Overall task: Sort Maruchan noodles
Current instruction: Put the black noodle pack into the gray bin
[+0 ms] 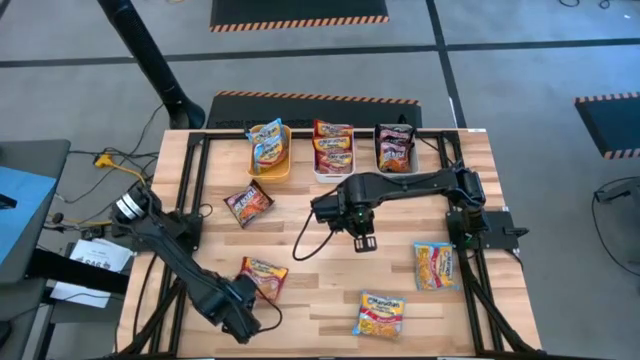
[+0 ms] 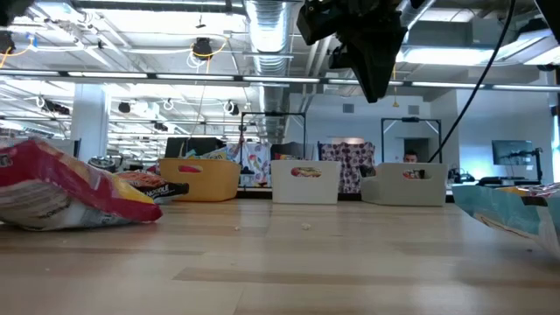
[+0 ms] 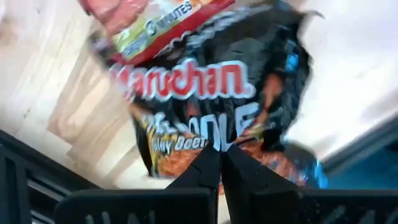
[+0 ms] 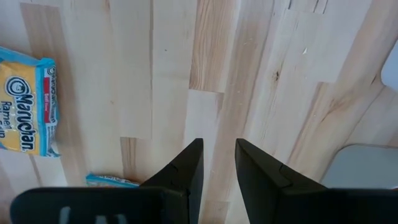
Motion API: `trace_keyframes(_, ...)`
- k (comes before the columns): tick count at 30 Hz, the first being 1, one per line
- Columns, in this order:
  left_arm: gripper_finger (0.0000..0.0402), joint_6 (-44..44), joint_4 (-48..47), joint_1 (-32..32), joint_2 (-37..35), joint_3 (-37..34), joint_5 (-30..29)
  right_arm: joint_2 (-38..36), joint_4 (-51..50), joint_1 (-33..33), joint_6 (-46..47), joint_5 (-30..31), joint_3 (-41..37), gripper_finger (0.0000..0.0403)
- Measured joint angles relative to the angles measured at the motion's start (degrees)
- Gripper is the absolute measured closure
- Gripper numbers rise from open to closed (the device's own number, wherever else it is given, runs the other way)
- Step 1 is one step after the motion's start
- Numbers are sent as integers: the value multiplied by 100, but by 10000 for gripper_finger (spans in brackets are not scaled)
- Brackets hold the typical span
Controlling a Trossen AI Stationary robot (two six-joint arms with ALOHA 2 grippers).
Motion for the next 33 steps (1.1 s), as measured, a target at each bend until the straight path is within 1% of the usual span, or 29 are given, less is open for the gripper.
trace_keyframes(4,400,-9,-14,0,-348,10,-4,-3,0,-7,-93,0,0,285)
trace_keyframes(8,400,113,-23,0,-697,11,-120,-163,-4,-24,-75,0,2,285)
trace_keyframes(13,401,314,-127,7,-1187,20,-792,-588,-2,-79,175,-2,0,285)
trace_keyframes(18,401,596,-466,163,-1550,22,-1456,-1174,65,-152,435,-2,4,285)
trace_keyframes(24,401,1253,-574,547,-1683,28,-1955,-1813,190,-282,729,-2,4,285)
trace_keyframes(33,401,2599,-208,1352,-1666,28,-2055,-2566,388,-404,1055,21,4,285)
